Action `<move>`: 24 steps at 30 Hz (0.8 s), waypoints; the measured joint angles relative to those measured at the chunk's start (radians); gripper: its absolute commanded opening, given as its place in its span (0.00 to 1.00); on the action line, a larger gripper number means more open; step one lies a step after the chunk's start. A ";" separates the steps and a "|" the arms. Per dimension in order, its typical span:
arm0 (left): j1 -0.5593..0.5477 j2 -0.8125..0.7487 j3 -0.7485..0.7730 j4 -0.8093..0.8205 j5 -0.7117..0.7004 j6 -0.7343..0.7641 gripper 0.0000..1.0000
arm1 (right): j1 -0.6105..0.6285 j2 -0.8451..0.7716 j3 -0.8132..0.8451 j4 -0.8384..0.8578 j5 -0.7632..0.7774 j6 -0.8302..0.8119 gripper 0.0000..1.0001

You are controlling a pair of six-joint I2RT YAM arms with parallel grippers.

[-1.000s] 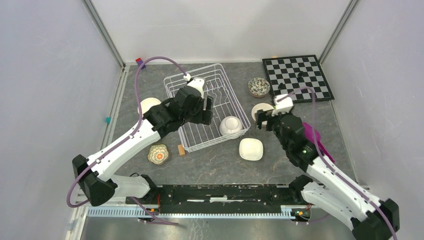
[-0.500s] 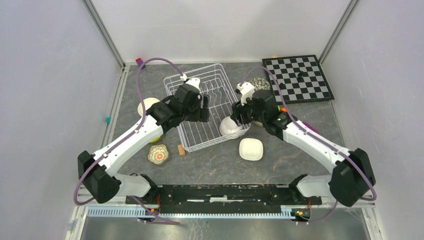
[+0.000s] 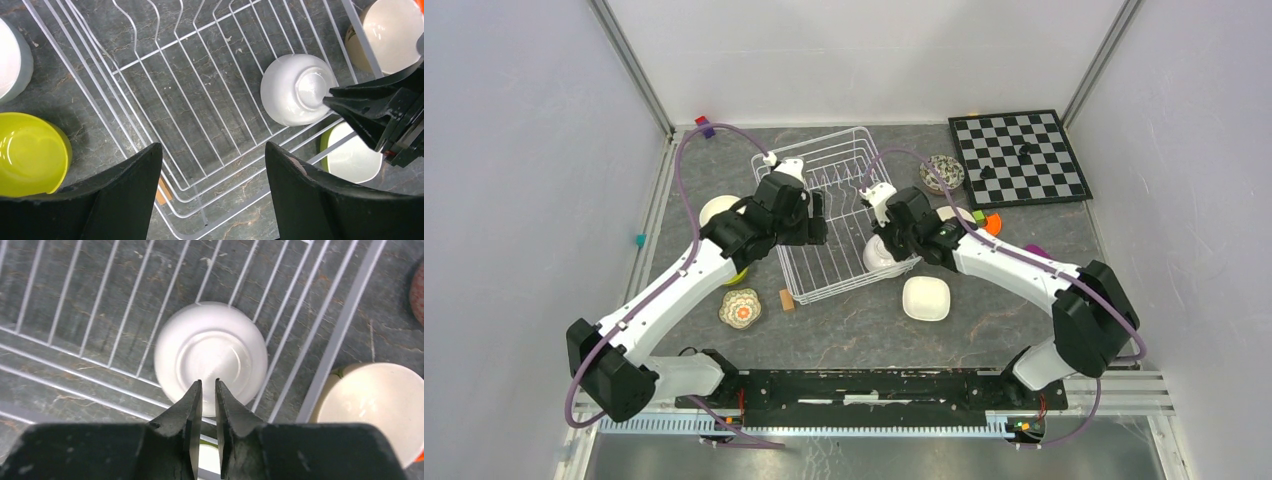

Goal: Unload the bowls from the dish rack

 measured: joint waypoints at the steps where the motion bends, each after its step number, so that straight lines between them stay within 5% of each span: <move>1: 0.002 -0.002 -0.005 0.000 0.000 0.000 0.81 | 0.002 0.003 0.000 -0.004 0.021 0.000 0.21; 12: 0.036 -0.013 -0.021 -0.002 0.002 0.000 0.80 | 0.039 0.124 0.069 -0.013 0.076 -0.002 0.21; 24: 0.077 -0.056 -0.043 -0.009 0.000 0.000 0.81 | 0.087 0.256 0.298 0.045 -0.057 0.001 0.23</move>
